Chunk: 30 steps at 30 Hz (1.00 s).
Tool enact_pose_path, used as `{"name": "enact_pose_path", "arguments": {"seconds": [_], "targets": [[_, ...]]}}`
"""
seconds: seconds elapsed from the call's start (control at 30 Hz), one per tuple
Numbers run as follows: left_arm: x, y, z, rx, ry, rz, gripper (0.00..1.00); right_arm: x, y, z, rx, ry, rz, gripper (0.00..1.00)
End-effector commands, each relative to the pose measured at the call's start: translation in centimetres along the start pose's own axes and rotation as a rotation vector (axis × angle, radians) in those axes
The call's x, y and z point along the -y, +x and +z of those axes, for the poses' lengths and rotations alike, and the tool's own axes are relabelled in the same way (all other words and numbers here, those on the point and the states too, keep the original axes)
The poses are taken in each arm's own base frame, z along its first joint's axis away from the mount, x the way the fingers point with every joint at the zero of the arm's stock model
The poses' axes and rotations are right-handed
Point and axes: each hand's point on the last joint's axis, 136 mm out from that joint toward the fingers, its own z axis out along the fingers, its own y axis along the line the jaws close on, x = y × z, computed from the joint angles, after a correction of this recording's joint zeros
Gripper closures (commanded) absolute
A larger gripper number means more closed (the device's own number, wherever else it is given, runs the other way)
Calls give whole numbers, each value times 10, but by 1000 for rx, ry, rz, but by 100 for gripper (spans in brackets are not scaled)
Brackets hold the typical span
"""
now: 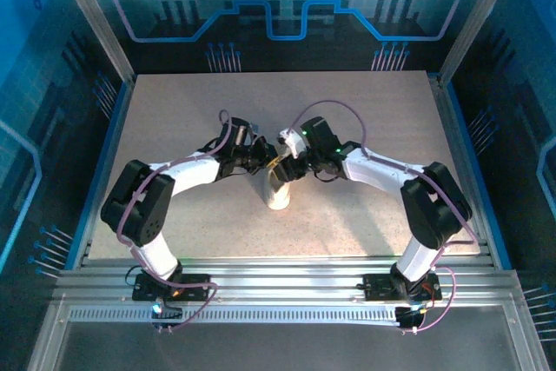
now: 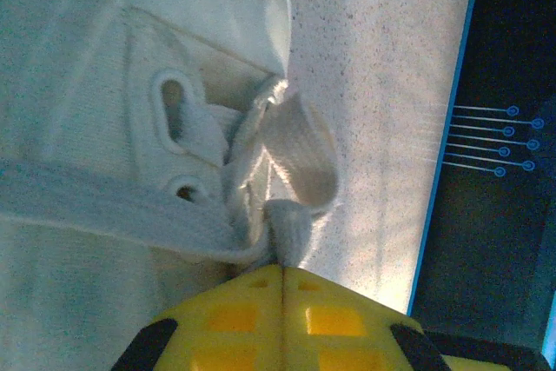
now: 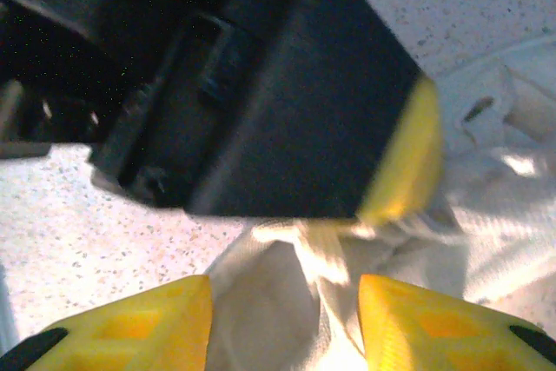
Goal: Tie the shoes
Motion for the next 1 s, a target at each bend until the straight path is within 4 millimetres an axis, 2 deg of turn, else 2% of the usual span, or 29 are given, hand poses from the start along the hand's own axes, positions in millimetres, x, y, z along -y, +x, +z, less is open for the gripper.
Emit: {"name": "enact_pose_path", "arguments": {"seconds": [0.0, 0.13, 0.27, 0.53, 0.73, 0.97], "targets": [[4, -2, -10, 17, 34, 40, 100, -3, -10, -22, 74, -78, 103, 53], [3, -1, -7, 10, 50, 33, 100, 12, -17, -40, 147, -114, 246, 56], [2, -2, -5, 21, 63, 27, 100, 22, -17, -45, 168, -120, 320, 59], [13, -3, -5, 19, 115, 50, 100, 41, -13, -35, 157, -55, 461, 74], [14, -3, -4, 18, 123, 52, 100, 40, -22, -22, 158, -96, 518, 72], [19, -5, -3, 14, 144, 50, 100, 38, -21, -9, 129, -114, 517, 71]]}}
